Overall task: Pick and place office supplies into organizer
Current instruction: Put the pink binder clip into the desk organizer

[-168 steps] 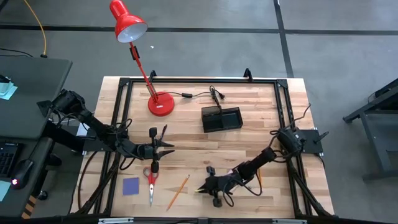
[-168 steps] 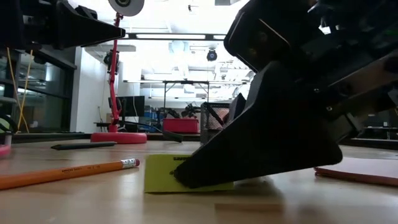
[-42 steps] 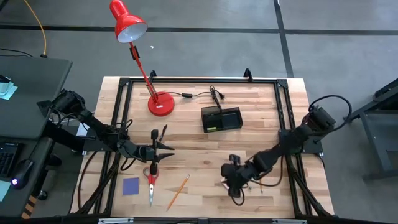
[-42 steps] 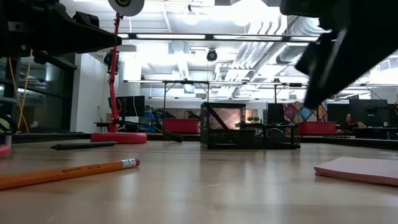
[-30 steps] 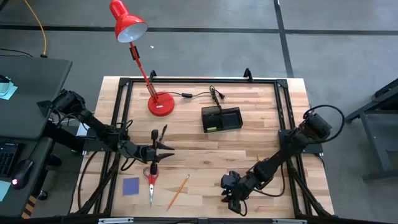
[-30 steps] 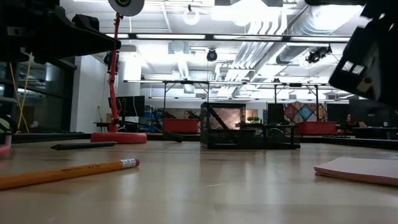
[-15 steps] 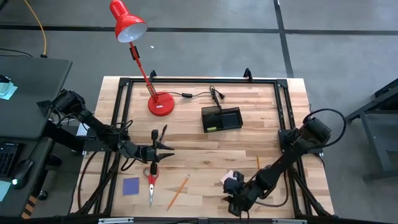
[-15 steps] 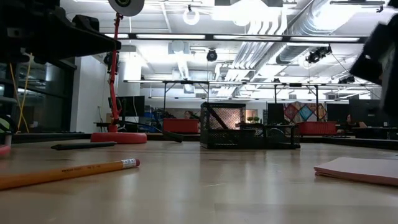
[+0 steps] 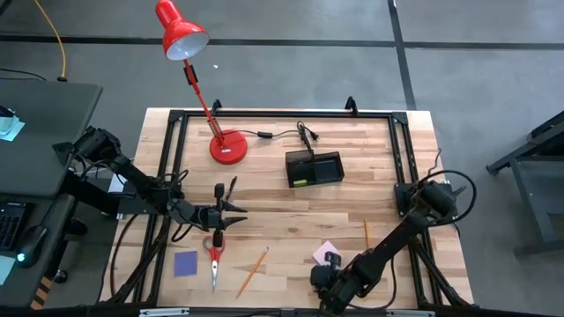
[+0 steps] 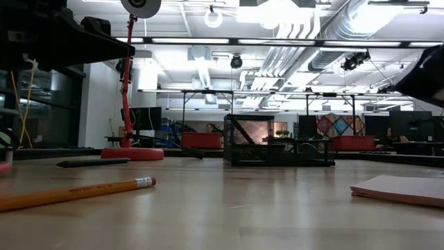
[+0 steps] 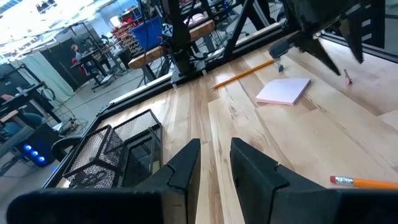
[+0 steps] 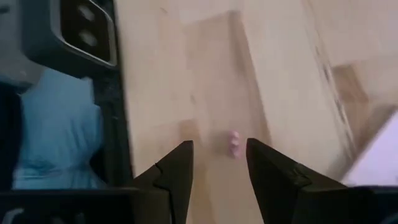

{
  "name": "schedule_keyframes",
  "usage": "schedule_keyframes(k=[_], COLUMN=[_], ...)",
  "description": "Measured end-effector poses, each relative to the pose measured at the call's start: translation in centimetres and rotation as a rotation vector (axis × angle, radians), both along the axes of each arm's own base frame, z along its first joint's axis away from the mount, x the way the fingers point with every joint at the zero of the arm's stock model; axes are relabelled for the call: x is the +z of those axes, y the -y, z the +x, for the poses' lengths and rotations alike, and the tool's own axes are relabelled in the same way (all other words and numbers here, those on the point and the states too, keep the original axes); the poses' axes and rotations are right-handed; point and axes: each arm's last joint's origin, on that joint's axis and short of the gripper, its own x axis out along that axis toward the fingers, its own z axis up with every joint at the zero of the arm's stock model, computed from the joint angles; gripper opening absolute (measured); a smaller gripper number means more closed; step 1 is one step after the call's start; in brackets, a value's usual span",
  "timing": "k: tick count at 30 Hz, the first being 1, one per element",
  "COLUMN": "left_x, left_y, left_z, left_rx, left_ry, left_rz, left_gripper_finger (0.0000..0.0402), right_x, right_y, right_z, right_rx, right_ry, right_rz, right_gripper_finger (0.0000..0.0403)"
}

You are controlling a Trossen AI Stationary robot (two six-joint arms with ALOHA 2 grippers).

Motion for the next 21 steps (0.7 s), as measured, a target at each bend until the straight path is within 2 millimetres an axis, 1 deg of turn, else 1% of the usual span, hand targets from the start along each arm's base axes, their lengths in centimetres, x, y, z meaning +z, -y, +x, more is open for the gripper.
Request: schedule_keyframes(k=[8, 14, 16, 18, 21], left_x=[0.0, -0.1, -0.1, -0.1, -0.2], left_y=[0.0, 0.0, 0.0, 0.0, 0.0], left_z=[0.0, 0.0, 0.0, 0.0, 0.0], left_rx=[-0.001, -0.002, -0.001, 0.000, 0.001], left_ry=[-0.003, -0.008, -0.011, -0.011, -0.013], left_rz=[0.001, 0.001, -0.003, -0.011, -0.015], left_gripper_finger=[0.0079, 0.0079, 0.0079, 0.0079, 0.0079], right_x=[-0.1, -1.6, -1.8, -1.8, -1.7], right_y=[0.1, -0.1, -0.1, -0.1, -0.1], right_z=[-0.1, 0.0, 0.0, 0.1, 0.1], right_rx=[-0.020, -0.013, -0.005, -0.007, 0.009], right_ry=[0.020, -0.024, -0.026, -0.018, -0.010], right_rz=[-0.043, -0.049, -0.054, -0.061, -0.072], right_gripper_finger=[0.0140, 0.0135, 0.0124, 0.0104, 0.0055])
